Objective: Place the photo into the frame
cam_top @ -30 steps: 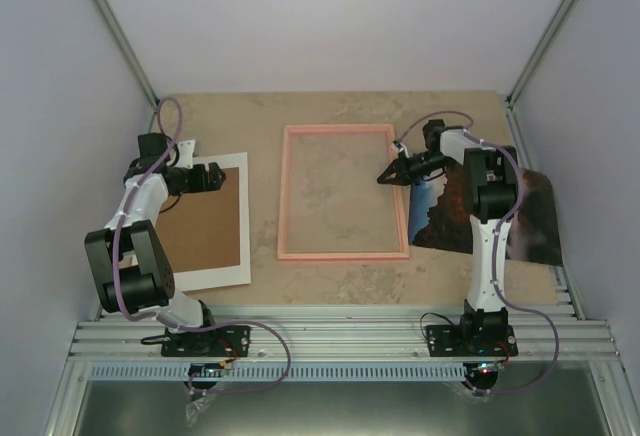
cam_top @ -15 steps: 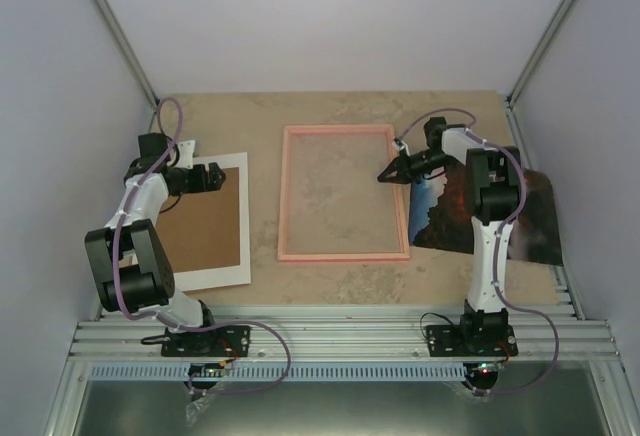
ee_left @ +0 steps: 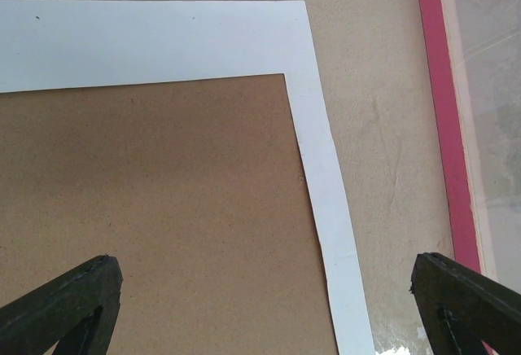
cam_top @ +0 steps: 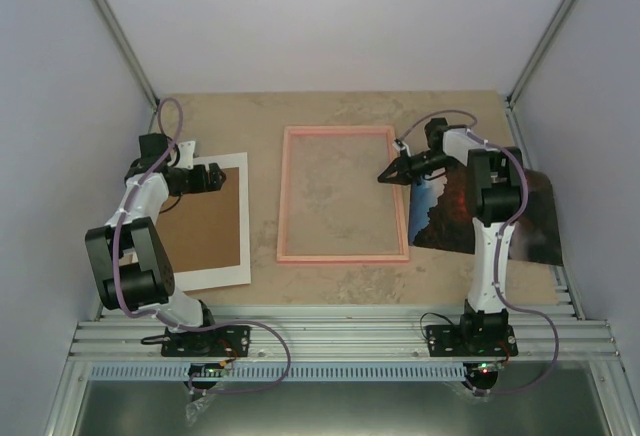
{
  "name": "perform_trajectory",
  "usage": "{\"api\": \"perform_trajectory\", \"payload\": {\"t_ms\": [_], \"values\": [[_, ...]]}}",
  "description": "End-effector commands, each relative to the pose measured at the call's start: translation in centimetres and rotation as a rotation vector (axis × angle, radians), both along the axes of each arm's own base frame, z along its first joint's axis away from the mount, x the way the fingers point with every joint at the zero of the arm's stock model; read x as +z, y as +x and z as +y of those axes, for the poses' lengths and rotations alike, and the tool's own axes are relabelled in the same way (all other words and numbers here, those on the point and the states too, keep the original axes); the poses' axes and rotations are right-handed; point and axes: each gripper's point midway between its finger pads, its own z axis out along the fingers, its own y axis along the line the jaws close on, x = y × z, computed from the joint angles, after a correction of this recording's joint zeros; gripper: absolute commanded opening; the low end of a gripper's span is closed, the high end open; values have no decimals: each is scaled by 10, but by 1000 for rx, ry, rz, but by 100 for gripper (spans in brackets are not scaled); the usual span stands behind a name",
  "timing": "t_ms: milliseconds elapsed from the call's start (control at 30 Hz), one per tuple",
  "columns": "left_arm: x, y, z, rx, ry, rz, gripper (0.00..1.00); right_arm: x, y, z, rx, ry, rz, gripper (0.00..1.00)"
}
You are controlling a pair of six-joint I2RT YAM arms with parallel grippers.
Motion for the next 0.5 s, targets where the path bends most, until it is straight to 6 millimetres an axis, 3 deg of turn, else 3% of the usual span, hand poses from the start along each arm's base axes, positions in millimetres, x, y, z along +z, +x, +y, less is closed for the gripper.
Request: {"api": "perform_trajectory", "payload": {"t_ms": [0, 467], "values": [[-2, 2, -1, -2, -5, -2, 99, 25, -5, 3, -16, 52, 10, 0], [-2, 2, -1, 0, -1, -1, 100, 37, -7, 6, -29, 108, 26, 0]]}}
